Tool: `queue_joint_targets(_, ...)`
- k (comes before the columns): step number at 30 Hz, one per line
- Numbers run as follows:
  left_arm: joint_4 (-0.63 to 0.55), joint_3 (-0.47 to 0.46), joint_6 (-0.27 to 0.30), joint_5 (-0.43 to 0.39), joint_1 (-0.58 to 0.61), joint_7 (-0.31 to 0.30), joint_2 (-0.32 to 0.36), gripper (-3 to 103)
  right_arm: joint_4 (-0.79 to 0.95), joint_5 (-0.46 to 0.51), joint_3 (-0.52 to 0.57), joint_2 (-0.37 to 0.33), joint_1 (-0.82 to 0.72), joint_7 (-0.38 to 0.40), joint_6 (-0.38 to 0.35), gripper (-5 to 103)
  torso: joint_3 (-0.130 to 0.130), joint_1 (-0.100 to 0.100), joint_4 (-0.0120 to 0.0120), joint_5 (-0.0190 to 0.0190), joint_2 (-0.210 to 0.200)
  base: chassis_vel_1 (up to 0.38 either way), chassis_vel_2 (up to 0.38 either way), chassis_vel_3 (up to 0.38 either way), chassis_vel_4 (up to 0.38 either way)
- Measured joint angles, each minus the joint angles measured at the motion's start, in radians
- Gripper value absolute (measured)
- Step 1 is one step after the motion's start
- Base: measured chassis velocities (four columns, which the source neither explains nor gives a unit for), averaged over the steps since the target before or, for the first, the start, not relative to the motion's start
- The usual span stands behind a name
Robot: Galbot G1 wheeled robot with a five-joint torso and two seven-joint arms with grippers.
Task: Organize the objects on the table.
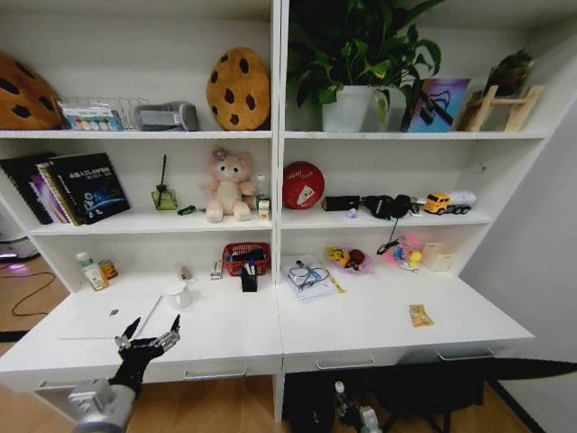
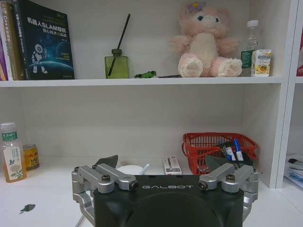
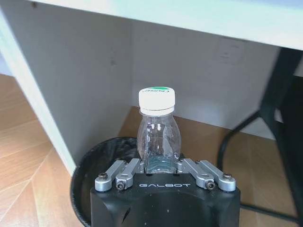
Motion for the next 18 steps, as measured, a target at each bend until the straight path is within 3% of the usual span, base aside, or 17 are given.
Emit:
queue_joint_targets(7,0.000,0.000,0.000,0.000,0.000,0.000,0.000,100,-0.091,-0.111,-0.004,0.032,0.095,-0.020,0.036,25,0.000,0.000,0.0001,0.0000,0.000,0.000,0.000,0.000,0.000)
queue_joint_targets(18,0.000,0.000,0.000,0.000,0.000,0.000,0.000,100,-0.179,-0.190,-0.007,0.074,0.176,-0.018,0.079,25,0.000,0.000,0.0001,-0.0001,0.000,0.000,0.000,0.000,0.000)
